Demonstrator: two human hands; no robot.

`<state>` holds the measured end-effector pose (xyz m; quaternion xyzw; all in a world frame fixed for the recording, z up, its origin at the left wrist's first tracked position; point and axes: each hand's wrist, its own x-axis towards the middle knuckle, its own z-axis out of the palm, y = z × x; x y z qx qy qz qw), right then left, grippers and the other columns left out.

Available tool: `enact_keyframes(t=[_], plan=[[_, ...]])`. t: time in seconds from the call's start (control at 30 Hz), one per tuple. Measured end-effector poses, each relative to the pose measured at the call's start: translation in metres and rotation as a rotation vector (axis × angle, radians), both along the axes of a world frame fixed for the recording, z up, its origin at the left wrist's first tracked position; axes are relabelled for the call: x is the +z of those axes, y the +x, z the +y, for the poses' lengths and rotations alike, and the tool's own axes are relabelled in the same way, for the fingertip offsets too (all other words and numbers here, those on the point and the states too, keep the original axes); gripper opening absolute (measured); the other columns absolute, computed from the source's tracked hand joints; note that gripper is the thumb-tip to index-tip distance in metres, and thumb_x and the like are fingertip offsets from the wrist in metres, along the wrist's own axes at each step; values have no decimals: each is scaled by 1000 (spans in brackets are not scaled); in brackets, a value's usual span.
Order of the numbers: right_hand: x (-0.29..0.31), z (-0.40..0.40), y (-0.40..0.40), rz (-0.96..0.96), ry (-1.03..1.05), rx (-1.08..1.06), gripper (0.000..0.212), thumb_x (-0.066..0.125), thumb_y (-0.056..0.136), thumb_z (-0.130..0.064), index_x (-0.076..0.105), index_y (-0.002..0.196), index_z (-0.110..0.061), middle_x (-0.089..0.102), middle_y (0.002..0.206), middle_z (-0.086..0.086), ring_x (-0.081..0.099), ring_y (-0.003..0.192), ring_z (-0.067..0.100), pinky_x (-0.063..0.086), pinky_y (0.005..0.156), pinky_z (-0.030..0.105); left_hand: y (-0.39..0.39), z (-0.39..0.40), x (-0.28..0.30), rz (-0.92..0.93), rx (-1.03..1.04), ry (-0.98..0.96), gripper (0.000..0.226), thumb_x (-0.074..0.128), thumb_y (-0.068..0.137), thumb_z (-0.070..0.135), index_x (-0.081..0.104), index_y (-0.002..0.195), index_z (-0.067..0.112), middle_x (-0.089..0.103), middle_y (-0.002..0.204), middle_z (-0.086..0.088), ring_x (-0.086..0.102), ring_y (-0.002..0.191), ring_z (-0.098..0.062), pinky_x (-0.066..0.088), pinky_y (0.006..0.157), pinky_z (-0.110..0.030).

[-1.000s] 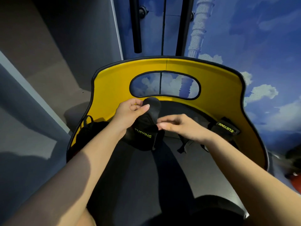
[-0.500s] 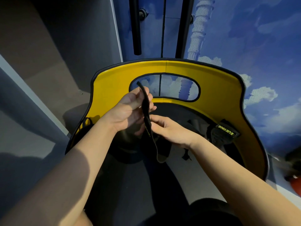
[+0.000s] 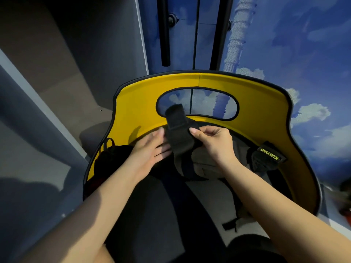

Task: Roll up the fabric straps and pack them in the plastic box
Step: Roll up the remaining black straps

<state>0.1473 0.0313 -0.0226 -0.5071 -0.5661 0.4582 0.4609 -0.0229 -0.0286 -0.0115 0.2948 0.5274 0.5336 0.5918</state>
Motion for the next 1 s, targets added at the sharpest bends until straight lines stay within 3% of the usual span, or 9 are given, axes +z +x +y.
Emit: enact_keyframes(t=[0.1, 0.23, 0.33, 0.47, 0.6, 0.77, 0.87, 1.0], plan=[[-4, -1, 2, -137, -27, -11, 23, 75, 77, -34, 67, 64, -16, 60, 55, -9, 51, 49, -5, 41, 55, 9, 6, 7, -1, 156, 106, -17, 35, 62, 89, 15, 55, 123, 12, 66, 108, -4, 66, 91, -15, 55, 73, -25], [-16, 13, 0, -217, -110, 8, 19, 72, 81, -32, 72, 86, -14, 70, 83, 3, 66, 85, 15, 54, 84, 32, 8, 26, -8, 262, 160, -56, 32, 63, 89, 10, 58, 121, 9, 63, 108, -4, 63, 87, -15, 51, 64, -21], [-28, 28, -7, -217, -134, -11, 15, 72, 81, -26, 69, 91, -16, 69, 86, 3, 65, 84, 17, 54, 87, 40, 6, 44, -17, 303, 181, -69, 30, 62, 89, 10, 59, 119, 11, 63, 113, -6, 62, 92, -18, 52, 66, -22], [-35, 49, -16, -194, -156, -56, 22, 72, 82, -24, 70, 100, -12, 66, 91, 0, 61, 89, 12, 50, 84, 28, 4, 67, -29, 324, 195, -92, 35, 61, 89, 7, 56, 124, 12, 60, 126, -11, 60, 110, -24, 52, 82, -31], [-42, 73, -27, -223, -177, -72, 26, 70, 84, -25, 70, 106, -12, 66, 100, 2, 58, 96, 12, 41, 83, 22, 3, 77, -48, 488, 160, -58, 51, 62, 87, 2, 48, 134, 17, 52, 136, -8, 55, 118, -22, 50, 89, -31], [-57, 99, -36, -270, -239, -106, 24, 68, 85, -24, 69, 107, -11, 67, 110, 7, 60, 107, 22, 48, 95, 35, 6, 75, -74, 871, -55, 28, 55, 61, 88, 7, 44, 138, 23, 42, 145, -1, 41, 133, -18, 39, 105, -31], [-65, 107, -38, -274, -273, -137, 24, 66, 87, -22, 67, 109, -11, 65, 113, 8, 58, 111, 21, 44, 95, 30, 14, 70, -84, 1084, -245, 86, 57, 56, 93, 17, 35, 145, 26, 20, 156, 5, 19, 144, -15, 23, 114, -31], [-73, 109, -40, -315, -291, -167, 24, 62, 90, -22, 66, 110, -10, 65, 115, 10, 58, 110, 22, 43, 89, 26, 25, 67, -93, 1313, -571, 29, 73, 50, 93, 42, 8, 151, 27, -12, 159, 3, -9, 146, -15, 10, 117, -36]])
